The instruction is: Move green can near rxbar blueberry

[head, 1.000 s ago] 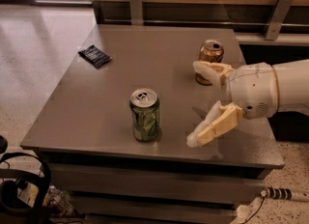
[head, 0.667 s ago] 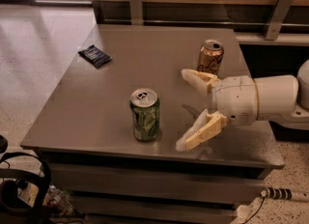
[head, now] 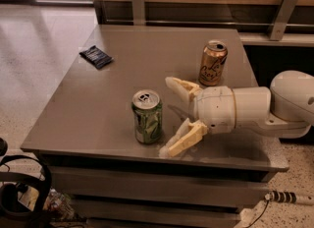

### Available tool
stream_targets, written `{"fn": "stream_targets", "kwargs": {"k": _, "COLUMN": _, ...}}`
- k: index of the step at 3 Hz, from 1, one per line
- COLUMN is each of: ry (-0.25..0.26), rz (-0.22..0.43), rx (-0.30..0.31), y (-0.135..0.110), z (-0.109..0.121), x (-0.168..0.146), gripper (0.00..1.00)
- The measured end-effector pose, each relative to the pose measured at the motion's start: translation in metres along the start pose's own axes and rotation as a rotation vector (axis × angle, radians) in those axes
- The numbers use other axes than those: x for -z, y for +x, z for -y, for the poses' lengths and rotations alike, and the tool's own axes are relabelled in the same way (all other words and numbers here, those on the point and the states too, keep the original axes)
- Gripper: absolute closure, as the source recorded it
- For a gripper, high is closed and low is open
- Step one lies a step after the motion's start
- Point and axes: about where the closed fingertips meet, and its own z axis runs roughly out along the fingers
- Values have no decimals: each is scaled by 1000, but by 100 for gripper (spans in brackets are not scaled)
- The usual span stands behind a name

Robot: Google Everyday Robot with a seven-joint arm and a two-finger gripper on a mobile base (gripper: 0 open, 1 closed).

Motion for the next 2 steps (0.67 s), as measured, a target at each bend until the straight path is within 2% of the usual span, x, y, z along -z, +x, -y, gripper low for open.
{"fn": "stream_targets", "kwargs": {"k": 1, "ry": -31, "rz": 13, "rx": 16, "y": -1, "z": -7, "x": -17, "gripper": 2}}
{"fn": "stream_targets", "kwargs": {"k": 2, "ry": -51, "rz": 15, "rx": 34, "y": -5, "z": -13, "x": -28, "gripper": 33}}
